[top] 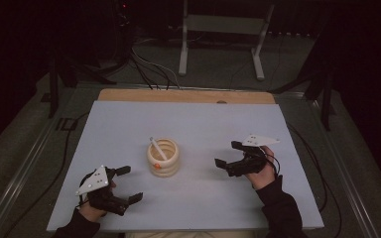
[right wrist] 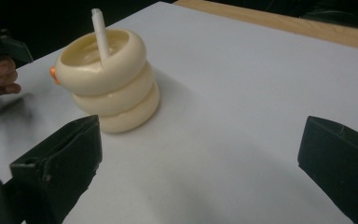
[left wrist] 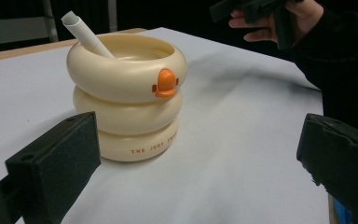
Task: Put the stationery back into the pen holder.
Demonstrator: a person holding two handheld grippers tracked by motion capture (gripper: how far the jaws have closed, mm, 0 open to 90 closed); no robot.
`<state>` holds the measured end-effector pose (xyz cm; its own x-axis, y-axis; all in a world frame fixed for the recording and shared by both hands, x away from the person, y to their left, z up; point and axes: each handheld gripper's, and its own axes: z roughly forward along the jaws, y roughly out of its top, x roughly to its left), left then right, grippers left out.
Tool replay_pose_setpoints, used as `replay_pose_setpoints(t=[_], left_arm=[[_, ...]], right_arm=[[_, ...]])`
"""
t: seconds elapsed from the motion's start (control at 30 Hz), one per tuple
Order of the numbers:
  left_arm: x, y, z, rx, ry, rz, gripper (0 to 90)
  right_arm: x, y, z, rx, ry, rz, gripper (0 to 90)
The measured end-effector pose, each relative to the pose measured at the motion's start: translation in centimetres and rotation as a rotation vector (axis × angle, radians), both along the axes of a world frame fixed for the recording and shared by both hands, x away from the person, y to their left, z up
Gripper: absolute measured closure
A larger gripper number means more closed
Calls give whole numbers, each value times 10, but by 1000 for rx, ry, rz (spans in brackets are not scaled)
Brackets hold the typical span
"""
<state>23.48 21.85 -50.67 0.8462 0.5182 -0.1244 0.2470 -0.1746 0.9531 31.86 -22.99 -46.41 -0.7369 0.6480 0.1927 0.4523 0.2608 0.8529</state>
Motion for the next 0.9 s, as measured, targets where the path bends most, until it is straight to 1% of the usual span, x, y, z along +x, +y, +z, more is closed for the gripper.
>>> replay_pose_setpoints(t=[0.13, 0.33, 0.5, 0.53, 0.6, 0.73, 0.8, 0.9], left_arm=[[0, 0, 0, 0, 0, 0, 0], [0, 0, 0, 1, -2, -1, 0], [0, 0, 0, 1, -1, -1, 0], [0, 0, 0, 2, -1, -2, 0], [0, 0, 0, 2, -1, -2, 0], [0, 0, 0, 2, -2, -3, 0], [0, 0, 0, 2, -2, -3, 0], [0, 0, 0, 0, -3, -3, 0]], right_arm=[[-6, -11, -8, 17, 7, -12, 0], [-15, -26, -20, 16, 18, -30, 0], [-23, -40, -28, -4, 14, -58, 0], [-24, -44, -30, -4, 20, -64, 0], [-27, -50, -32, -8, 12, -82, 0], [-33, -61, -35, -17, 9, -103, 0], [-37, -66, -37, -12, 5, -113, 0], [-43, -72, -40, -30, 1, -128, 0]])
